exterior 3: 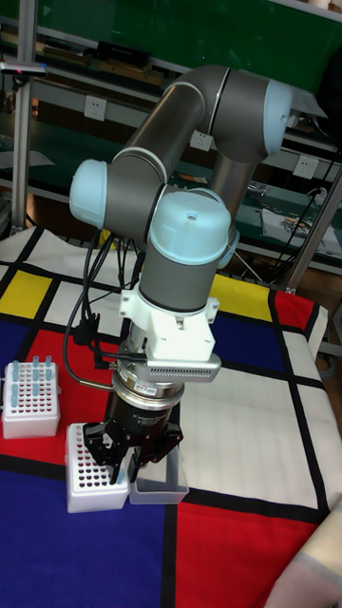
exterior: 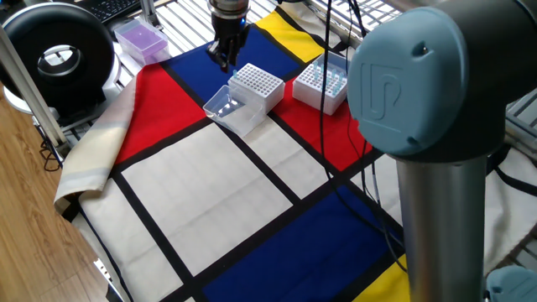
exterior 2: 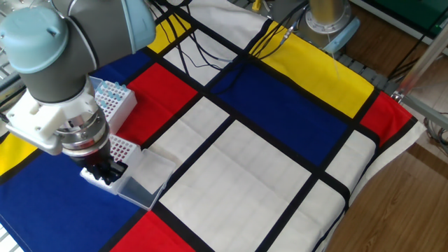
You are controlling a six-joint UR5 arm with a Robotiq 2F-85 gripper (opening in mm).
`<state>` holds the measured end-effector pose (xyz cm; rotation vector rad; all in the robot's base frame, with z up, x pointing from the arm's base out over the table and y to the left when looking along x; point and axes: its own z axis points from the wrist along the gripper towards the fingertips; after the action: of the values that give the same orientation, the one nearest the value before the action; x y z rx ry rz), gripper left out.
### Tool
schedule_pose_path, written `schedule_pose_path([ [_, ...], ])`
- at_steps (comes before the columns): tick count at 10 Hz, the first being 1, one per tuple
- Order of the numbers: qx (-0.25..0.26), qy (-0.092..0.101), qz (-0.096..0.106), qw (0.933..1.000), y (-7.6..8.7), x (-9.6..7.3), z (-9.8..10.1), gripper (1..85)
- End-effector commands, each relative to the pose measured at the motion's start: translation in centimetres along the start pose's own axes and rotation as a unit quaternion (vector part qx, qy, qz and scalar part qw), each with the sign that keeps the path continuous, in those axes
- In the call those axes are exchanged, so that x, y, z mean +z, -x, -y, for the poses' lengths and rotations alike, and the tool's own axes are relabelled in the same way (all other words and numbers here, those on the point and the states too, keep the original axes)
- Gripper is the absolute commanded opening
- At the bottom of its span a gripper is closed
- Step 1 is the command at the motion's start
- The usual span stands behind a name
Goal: Transfer all medium pipette tips from one holder to another
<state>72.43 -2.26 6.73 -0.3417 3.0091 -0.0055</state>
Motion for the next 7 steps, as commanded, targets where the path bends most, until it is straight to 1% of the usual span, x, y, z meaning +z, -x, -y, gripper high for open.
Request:
schedule_pose_path([
  [1, 0.005, 0.004, 0.002, 1.0, -0.42, 0.03, -0.23, 28.7],
  [2, 0.004, 0.003, 0.004, 1.0, -0.48, 0.19, -0.09, 28.3],
  [4, 0.009, 0.004, 0.006, 0.9999, -0.44, 0.3, 0.08, 24.7],
  [7, 0.026, 0.004, 0.01, 0.9996, -0.15, 0.21, -0.09, 15.7],
])
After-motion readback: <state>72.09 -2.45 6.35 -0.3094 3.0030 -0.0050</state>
